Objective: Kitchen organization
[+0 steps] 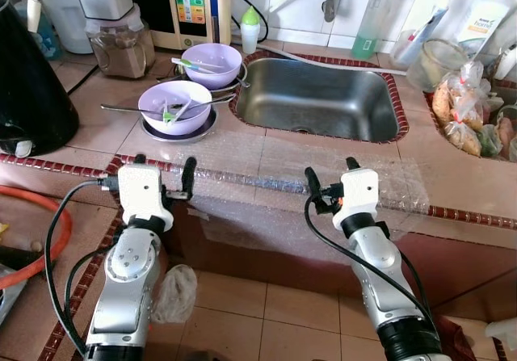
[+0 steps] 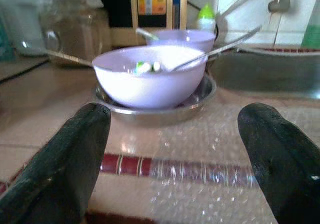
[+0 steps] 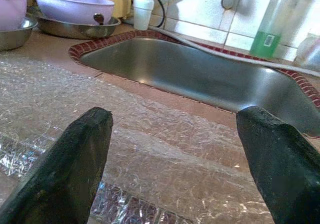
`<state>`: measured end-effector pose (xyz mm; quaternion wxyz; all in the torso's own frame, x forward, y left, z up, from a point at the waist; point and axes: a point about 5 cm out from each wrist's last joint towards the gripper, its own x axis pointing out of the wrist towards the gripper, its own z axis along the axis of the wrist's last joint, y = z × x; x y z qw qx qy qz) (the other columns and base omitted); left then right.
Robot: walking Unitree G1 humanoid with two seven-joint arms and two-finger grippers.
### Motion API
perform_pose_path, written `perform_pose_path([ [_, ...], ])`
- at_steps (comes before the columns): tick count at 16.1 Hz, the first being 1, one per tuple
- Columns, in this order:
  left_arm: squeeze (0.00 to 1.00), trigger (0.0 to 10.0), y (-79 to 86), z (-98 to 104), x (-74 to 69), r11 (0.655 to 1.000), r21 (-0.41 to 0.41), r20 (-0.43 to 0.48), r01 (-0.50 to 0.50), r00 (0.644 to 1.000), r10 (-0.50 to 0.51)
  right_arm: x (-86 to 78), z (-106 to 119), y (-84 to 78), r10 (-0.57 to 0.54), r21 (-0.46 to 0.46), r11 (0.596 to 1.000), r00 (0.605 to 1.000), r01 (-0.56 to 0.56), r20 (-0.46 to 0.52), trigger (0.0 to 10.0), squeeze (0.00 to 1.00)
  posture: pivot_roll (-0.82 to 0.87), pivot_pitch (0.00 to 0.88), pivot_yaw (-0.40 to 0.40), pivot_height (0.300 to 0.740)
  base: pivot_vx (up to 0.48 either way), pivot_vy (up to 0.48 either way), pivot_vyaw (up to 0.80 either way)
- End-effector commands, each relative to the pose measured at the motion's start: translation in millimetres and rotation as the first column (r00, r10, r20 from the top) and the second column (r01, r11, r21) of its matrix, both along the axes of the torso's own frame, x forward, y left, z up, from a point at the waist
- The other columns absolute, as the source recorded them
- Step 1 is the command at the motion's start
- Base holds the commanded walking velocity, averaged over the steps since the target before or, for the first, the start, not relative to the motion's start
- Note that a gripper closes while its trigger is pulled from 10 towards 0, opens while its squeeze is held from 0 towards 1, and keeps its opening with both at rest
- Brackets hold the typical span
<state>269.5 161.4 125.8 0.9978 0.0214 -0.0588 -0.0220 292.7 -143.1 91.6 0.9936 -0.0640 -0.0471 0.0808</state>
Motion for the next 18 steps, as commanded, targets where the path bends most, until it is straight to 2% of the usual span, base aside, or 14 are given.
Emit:
perform_pose_path([
  [1, 0.0, 10.0, -1.1, 7.9, 1.2, 1.0, 0.006, 0.035, 0.012, 0.999, -0.012, -2.2, -1.7, -3.5, -0.016, 0.01, 1.0, 1.0, 0.016, 0.002, 10.0, 0.0, 0.02, 0.0, -0.009, 0.74, 0.3, 0.0, 0.0],
  [14, 0.0, 10.0, -7.2, 18.0, -0.9, 0.999, 0.023, 0.082, 0.048, 0.995, -0.05, -1.6, -0.6, -9.4, -0.029, -0.024, 0.999, 0.999, 0.029, 0.021, 10.0, 0.0, 0.01, 0.0, -0.015, 0.74, 0.439, 0.0, 0.0],
  [18, 0.0, 10.0, -8.5, 27.7, -7.6, 0.997, 0.041, 0.142, 0.058, 0.988, -0.064, -1.7, -3.3, -10.1, -0.022, -0.037, 0.999, 1.0, 0.022, 0.014, 10.0, 0.0, 0.02, 0.0, -0.018, 0.74, 0.0, 0.0, 0.0],
])
